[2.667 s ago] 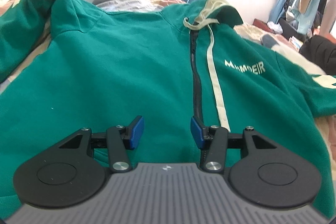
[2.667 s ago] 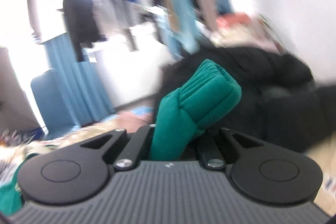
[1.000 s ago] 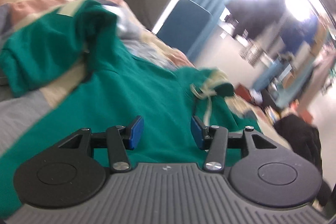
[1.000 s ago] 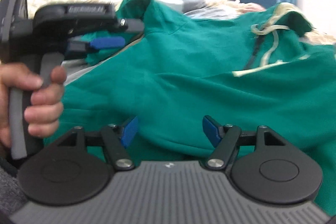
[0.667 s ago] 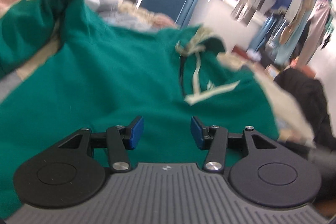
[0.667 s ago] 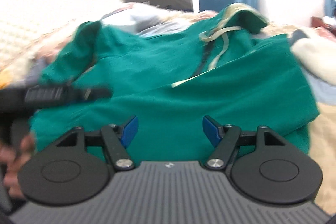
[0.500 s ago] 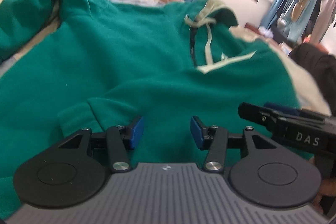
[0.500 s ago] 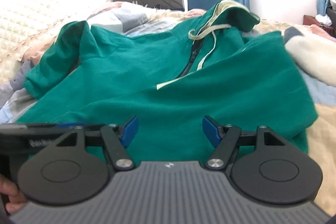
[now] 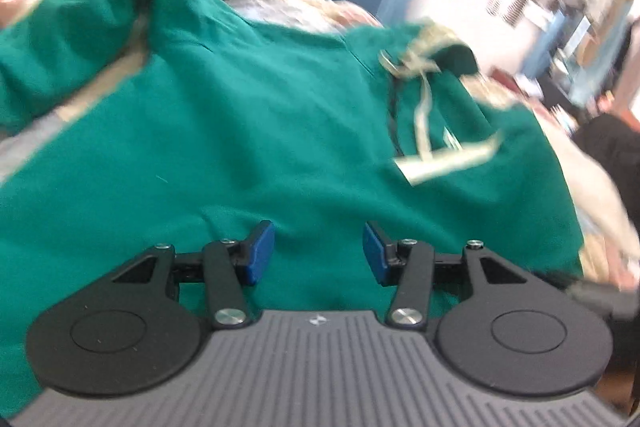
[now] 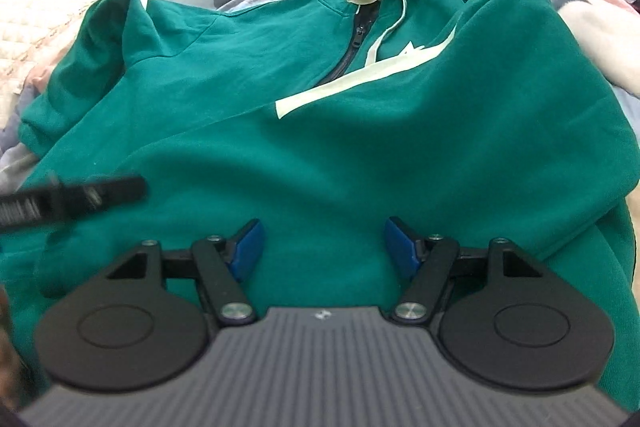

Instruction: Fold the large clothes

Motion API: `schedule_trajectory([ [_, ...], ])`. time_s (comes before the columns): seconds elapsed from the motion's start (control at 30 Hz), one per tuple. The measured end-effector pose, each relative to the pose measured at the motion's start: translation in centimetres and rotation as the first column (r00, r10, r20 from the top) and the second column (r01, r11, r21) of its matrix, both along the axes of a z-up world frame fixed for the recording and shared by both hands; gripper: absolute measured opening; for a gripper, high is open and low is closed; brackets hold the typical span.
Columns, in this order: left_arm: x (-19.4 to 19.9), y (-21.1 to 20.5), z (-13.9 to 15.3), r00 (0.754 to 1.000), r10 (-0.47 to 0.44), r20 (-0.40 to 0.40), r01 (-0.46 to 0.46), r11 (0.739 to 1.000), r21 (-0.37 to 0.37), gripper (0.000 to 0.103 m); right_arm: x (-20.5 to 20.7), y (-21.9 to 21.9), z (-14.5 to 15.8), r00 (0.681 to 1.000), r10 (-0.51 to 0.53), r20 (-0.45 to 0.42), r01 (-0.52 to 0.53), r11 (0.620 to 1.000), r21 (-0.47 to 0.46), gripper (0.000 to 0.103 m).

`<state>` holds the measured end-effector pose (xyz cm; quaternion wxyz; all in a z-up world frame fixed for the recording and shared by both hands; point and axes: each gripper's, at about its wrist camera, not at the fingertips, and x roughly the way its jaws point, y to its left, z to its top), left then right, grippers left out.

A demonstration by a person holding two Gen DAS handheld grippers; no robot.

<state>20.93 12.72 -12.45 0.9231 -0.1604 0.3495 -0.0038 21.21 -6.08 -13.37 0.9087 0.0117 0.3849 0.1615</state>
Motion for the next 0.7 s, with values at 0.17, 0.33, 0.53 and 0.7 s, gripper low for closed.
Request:
schedule_trajectory([
  [0.17,1.5,5.1,2.4,0.969,0.246,-0.027,-0.243,0.966,0.09,0.064,-0.1,-0.2,0.5,1.0,-0.001,-0.006,0.001,1.0,0.013,0.069],
  [0.33,4.3,11.6,3.6,0.908,0.417,-0.032,-0.394,0.879,0.269,0.078,0.3,-1.1,0.7,0.999,-0.017,-0.029,0.019,0.997,0.069,0.069],
  [0.53,7.3,21.6,1.4,0.763,0.628,-0.154,-0.567,0.764,0.308,0.082,0.9,-2.3,1.4,0.996,-0.056,-0.063,0.064,0.988,0.139,0.069],
  [0.7,8.4,23.7,1.2,0.779,0.62,-0.095,-0.588,0.774,0.234,0.061,1.8,-3.3,2.1,0.995,-0.087,-0.048,0.093,0.984,0.153,0.069],
])
